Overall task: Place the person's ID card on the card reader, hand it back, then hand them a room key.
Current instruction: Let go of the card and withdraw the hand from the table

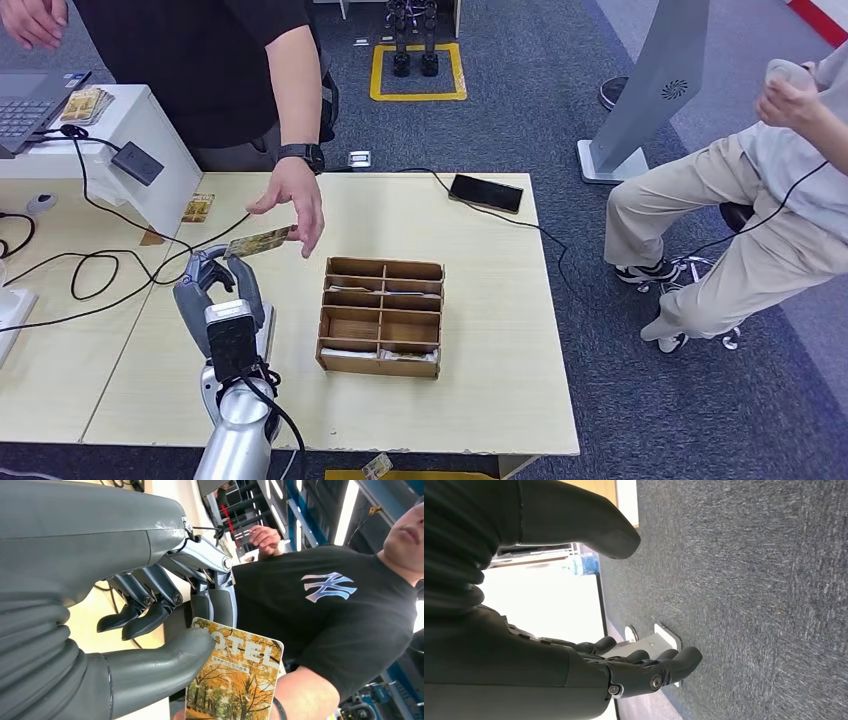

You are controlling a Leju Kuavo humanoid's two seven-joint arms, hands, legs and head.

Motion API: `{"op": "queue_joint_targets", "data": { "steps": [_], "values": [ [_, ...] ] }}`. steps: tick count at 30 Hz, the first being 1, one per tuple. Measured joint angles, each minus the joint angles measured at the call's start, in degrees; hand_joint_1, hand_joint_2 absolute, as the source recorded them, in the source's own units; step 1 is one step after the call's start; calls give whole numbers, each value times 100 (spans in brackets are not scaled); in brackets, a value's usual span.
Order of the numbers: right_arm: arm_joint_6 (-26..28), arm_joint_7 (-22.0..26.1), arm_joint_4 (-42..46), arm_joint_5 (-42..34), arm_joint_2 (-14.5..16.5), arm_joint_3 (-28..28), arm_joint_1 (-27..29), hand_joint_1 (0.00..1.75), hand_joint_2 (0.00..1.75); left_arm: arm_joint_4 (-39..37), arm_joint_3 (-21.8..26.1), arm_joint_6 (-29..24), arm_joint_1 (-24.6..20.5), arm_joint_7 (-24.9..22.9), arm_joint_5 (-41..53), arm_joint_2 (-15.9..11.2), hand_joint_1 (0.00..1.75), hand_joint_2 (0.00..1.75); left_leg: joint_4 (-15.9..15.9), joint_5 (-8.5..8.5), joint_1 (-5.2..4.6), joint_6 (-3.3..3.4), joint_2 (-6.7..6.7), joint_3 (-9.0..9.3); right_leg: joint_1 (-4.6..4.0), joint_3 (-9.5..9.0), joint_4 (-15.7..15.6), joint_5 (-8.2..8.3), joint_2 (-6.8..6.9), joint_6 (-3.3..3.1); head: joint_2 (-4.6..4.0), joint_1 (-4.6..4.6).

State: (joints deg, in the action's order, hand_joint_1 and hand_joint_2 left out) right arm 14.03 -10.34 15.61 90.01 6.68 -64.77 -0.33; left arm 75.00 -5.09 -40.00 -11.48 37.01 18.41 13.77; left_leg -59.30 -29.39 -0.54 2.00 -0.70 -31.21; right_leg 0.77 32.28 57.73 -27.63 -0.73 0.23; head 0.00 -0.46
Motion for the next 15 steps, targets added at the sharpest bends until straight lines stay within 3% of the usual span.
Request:
{"op": "queue_joint_targets", "data": {
  "steps": [15],
  "values": [
    [0,-1,2,0,3,3,0,0,175,28,0,-1,-68,1,-1,20,175,175,0,0,0,0,0,0,0,1,0,0,0,0,0,0]
  ]
}}
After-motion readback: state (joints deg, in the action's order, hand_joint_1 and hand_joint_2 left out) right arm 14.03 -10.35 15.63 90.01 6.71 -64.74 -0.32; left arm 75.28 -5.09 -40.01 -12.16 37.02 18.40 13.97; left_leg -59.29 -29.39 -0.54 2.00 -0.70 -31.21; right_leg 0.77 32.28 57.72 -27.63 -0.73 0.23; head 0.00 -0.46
